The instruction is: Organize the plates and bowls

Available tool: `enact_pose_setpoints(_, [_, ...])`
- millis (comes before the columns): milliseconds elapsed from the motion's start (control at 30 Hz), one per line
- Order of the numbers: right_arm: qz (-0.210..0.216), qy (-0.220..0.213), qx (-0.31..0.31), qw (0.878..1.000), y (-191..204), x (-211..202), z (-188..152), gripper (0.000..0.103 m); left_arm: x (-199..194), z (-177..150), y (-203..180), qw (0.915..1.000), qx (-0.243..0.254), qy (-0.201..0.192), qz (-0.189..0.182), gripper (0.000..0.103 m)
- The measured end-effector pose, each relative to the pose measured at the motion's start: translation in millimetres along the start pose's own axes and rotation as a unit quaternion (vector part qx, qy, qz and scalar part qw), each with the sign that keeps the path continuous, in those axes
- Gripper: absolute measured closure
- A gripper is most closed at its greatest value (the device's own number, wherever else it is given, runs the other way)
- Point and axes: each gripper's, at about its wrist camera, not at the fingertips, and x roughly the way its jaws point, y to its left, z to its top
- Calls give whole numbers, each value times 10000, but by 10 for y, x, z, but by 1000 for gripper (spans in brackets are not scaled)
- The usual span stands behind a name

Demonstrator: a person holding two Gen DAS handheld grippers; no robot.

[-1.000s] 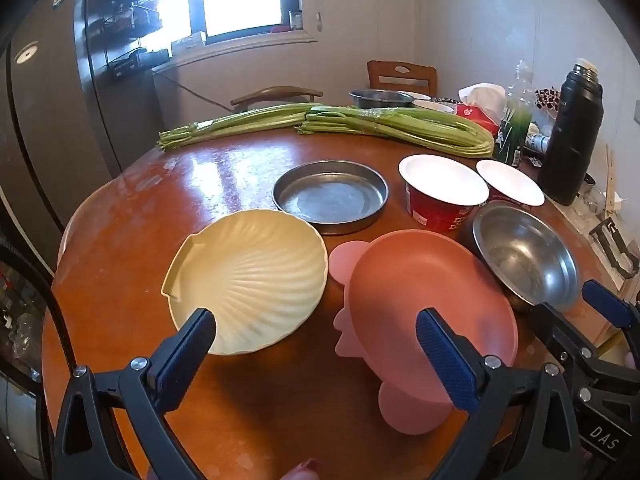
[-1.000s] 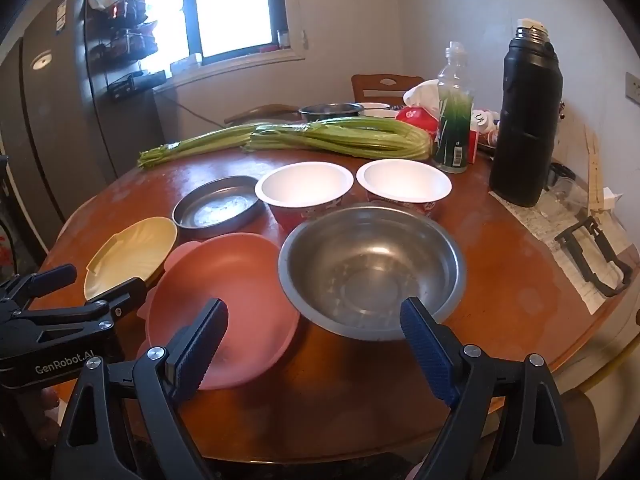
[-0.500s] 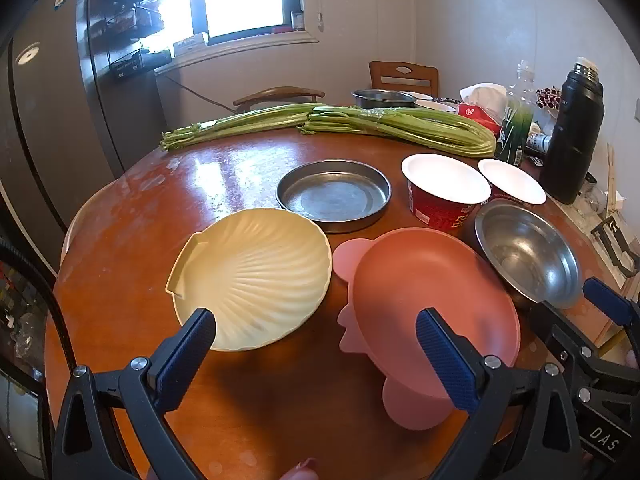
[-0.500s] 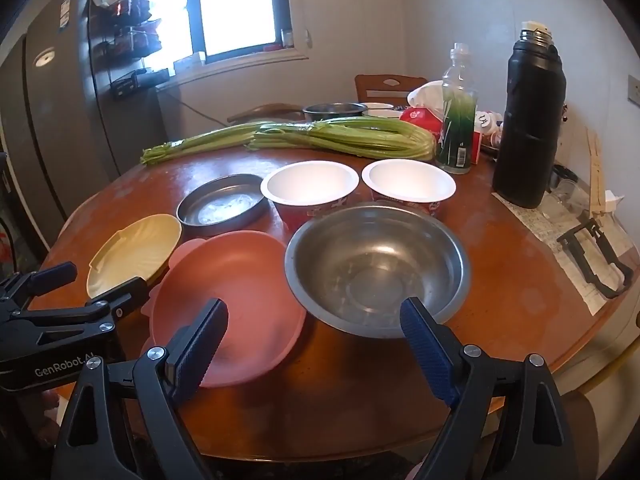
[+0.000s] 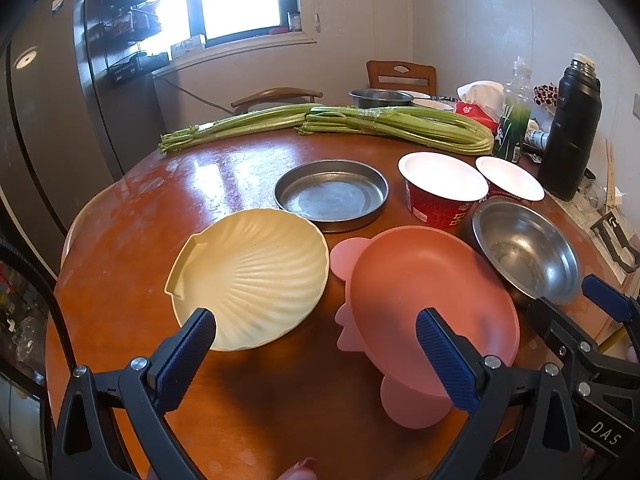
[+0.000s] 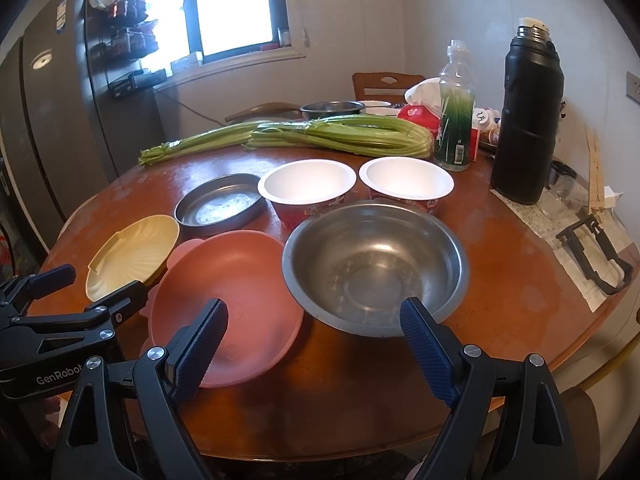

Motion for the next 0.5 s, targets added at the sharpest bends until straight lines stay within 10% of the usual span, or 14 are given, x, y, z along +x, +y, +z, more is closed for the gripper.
enact_pose_setpoints(500, [-36, -27, -51, 10000, 39, -9, 64, 14, 16, 13, 31, 10000, -30, 32, -30, 2])
